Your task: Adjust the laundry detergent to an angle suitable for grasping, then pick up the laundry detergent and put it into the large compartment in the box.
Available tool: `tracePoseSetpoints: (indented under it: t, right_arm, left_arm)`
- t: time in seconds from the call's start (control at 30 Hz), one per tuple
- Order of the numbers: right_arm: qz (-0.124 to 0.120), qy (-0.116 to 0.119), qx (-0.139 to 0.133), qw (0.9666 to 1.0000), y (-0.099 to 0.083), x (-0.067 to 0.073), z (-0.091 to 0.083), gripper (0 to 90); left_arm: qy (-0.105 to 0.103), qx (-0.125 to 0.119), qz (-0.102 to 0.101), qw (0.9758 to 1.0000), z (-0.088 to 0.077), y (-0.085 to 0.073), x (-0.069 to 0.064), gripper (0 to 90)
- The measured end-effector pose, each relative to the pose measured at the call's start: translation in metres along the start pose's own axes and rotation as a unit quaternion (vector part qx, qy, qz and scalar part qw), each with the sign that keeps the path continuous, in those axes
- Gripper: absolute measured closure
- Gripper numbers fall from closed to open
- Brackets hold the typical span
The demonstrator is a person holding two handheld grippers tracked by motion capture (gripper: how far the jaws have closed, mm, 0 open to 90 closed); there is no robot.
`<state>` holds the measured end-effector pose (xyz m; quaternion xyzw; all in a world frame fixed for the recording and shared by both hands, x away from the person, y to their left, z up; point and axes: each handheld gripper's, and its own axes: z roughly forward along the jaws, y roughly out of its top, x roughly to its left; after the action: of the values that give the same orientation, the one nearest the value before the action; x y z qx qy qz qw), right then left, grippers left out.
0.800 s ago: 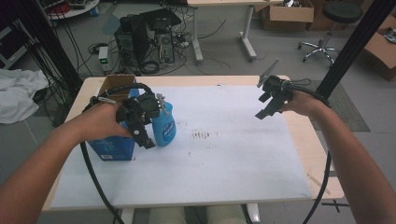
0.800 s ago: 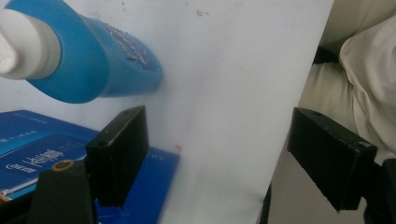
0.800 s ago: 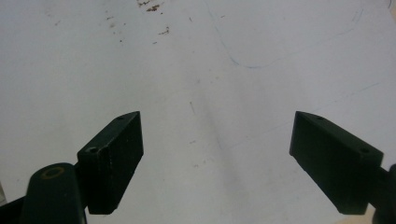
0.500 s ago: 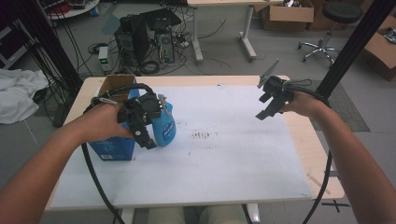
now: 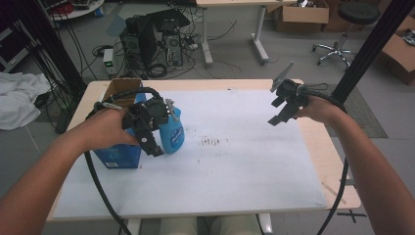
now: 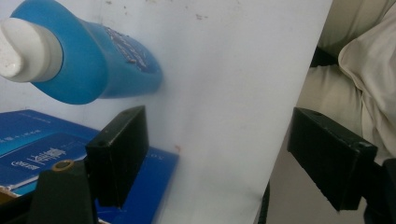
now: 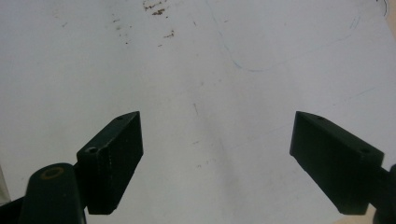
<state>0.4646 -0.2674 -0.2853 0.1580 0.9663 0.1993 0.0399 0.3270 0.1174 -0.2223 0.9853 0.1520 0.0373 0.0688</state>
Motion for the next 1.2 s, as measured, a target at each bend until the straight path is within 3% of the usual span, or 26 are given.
tracePoseSetpoints:
  t: [0.93, 1.0, 1.13, 1.2]
  right_arm:
    - [-0.002, 0.000, 0.000, 1.0000, 0.003, 0.000, 0.003, 17.1]
    - [-0.001, -0.001, -0.001, 1.0000, 0.002, 0.000, 0.003, 17.1]
    - [-0.001, -0.002, -0.001, 1.0000, 0.002, 0.001, 0.002, 17.0]
    - [-0.001, -0.002, -0.001, 1.0000, 0.003, 0.001, 0.002, 17.0]
  left_arm:
    - [0.009, -0.005, -0.015, 0.9998, -0.008, -0.002, 0.001, 20.7]
    - [0.011, -0.005, -0.020, 0.9997, -0.008, -0.002, 0.002, 20.5]
    - [0.015, -0.009, -0.053, 0.9984, -0.013, 0.003, 0.006, 20.4]
    - [0.017, -0.009, -0.057, 0.9982, -0.014, 0.005, 0.007, 20.2]
